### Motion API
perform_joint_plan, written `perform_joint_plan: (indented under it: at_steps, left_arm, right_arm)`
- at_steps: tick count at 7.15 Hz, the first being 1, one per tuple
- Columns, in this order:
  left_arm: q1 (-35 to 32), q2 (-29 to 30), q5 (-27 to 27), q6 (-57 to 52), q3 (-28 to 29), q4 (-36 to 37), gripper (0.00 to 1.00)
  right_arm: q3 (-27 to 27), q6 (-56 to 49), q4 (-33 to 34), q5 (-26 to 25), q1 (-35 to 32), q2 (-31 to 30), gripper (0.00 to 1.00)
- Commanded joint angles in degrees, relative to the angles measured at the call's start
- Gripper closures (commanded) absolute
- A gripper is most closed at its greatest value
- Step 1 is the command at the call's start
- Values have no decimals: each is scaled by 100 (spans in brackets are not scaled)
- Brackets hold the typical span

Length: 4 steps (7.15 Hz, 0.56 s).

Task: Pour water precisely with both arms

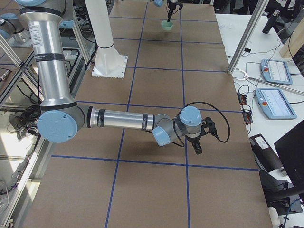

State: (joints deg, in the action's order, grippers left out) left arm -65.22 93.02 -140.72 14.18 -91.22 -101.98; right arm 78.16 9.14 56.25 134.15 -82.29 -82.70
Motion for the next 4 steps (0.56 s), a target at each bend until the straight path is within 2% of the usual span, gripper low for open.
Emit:
perform_joint_plan:
  at_steps: [1, 2, 4]
  left_arm:
    - [1, -91, 1, -91, 219, 11, 100]
    - [9, -83, 9, -134, 280, 11, 100]
    - [10, -56, 1, -152, 395, 2, 22]
  right_arm:
    - [15, 0, 0, -12, -6, 0, 1]
    - [15, 0, 0, -12, -7, 0, 1]
    - [33, 0, 0, -12, -6, 0, 1]
